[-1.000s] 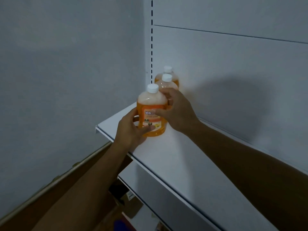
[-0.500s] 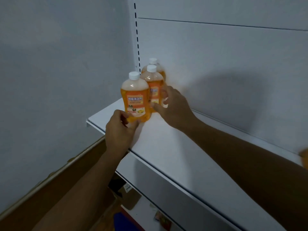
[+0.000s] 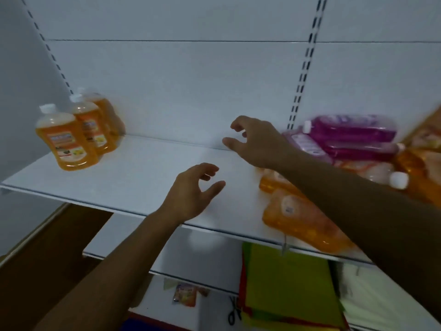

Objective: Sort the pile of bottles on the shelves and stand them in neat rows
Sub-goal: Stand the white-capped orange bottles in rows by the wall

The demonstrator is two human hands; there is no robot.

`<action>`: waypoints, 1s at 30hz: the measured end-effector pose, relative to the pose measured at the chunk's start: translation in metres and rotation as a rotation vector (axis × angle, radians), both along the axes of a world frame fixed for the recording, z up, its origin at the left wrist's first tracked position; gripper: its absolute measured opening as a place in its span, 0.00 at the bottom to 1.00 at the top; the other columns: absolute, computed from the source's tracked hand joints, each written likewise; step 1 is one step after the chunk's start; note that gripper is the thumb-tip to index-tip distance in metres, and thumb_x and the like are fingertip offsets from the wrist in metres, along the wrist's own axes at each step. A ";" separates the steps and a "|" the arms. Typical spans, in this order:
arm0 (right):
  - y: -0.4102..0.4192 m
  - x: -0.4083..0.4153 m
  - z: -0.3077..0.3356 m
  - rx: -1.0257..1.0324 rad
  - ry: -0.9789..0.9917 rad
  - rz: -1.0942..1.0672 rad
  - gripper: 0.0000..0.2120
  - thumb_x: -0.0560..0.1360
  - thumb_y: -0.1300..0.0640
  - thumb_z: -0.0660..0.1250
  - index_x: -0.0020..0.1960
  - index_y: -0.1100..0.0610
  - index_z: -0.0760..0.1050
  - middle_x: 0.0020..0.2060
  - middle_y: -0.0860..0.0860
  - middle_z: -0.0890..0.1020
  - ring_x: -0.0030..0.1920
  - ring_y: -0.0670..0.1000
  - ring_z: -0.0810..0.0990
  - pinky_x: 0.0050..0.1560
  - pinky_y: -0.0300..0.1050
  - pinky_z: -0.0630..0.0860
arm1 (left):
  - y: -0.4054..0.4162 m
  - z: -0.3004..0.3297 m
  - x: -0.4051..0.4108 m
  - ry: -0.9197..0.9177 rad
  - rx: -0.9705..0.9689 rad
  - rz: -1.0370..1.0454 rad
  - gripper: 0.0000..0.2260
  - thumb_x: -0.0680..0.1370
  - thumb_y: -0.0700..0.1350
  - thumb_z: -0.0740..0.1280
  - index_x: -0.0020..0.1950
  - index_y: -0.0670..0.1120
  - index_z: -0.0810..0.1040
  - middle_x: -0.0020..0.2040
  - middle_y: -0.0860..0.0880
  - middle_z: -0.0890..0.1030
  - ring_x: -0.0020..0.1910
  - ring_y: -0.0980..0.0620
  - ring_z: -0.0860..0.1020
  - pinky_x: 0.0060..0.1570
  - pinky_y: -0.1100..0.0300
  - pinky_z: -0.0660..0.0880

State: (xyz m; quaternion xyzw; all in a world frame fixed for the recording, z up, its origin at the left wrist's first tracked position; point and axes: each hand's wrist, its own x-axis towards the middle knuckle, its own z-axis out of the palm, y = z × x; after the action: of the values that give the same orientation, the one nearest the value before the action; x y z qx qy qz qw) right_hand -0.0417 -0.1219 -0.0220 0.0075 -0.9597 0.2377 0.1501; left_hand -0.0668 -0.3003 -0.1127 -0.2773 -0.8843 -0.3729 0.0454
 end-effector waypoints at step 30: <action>0.111 0.155 -0.047 0.095 -0.406 -0.093 0.10 0.80 0.51 0.61 0.59 0.52 0.74 0.53 0.49 0.79 0.50 0.49 0.78 0.50 0.45 0.76 | 0.114 0.004 0.053 0.256 -0.682 -0.607 0.45 0.64 0.67 0.72 0.75 0.60 0.54 0.74 0.54 0.65 0.72 0.46 0.62 0.65 0.42 0.67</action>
State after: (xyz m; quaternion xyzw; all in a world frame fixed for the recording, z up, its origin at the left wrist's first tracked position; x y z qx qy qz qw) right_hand 0.1132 -0.0104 -0.0687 -0.0778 -0.9796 0.1816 -0.0360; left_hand -0.0139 -0.1864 -0.1083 -0.5661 -0.8225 -0.0205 -0.0508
